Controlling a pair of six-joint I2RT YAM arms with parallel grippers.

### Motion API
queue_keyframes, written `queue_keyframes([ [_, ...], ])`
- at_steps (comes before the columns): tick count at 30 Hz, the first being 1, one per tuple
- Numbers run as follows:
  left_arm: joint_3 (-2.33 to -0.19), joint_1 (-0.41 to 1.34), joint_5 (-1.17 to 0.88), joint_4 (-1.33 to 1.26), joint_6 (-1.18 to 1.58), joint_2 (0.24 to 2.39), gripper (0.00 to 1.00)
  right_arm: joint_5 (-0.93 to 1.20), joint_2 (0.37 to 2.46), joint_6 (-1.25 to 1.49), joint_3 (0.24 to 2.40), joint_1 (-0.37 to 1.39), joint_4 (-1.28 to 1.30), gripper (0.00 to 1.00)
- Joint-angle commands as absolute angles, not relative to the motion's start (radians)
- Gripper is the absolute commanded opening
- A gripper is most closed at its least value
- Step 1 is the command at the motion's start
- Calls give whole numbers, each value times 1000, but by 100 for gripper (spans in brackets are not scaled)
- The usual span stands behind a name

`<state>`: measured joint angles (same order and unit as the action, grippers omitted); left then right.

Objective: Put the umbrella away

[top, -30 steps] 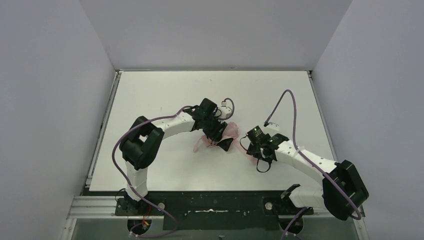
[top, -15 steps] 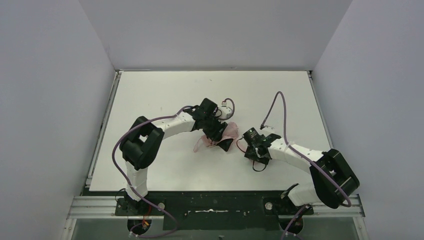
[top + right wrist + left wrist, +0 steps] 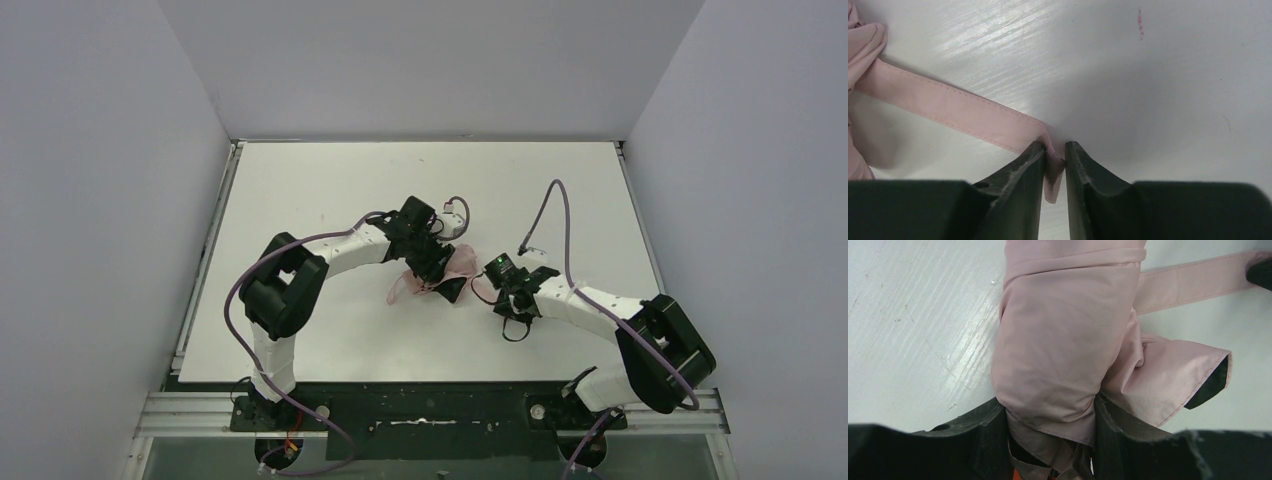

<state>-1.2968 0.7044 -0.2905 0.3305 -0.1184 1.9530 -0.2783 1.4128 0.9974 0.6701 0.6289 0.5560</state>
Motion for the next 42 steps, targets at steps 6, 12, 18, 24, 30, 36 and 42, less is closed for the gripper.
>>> queue_keyframes([
  [6,-1309,694,-177,424,-121,1982,0,-111,1445,929,586,628,493,0],
  [12,-1310,662,-167,390,-35,1978,0,8,1364,926,545,635,480,0],
  [18,-1314,624,-165,363,47,1976,0,155,1363,904,536,677,499,0],
  [24,-1304,599,-149,351,75,1964,0,181,1370,898,550,764,558,0],
  [30,-1291,599,-110,354,49,1956,0,152,1281,922,526,768,611,0],
  [36,-1249,659,-9,311,5,1940,0,194,1267,923,489,752,558,0],
  [42,-1154,743,117,189,-12,1924,0,219,1299,916,453,749,488,0],
])
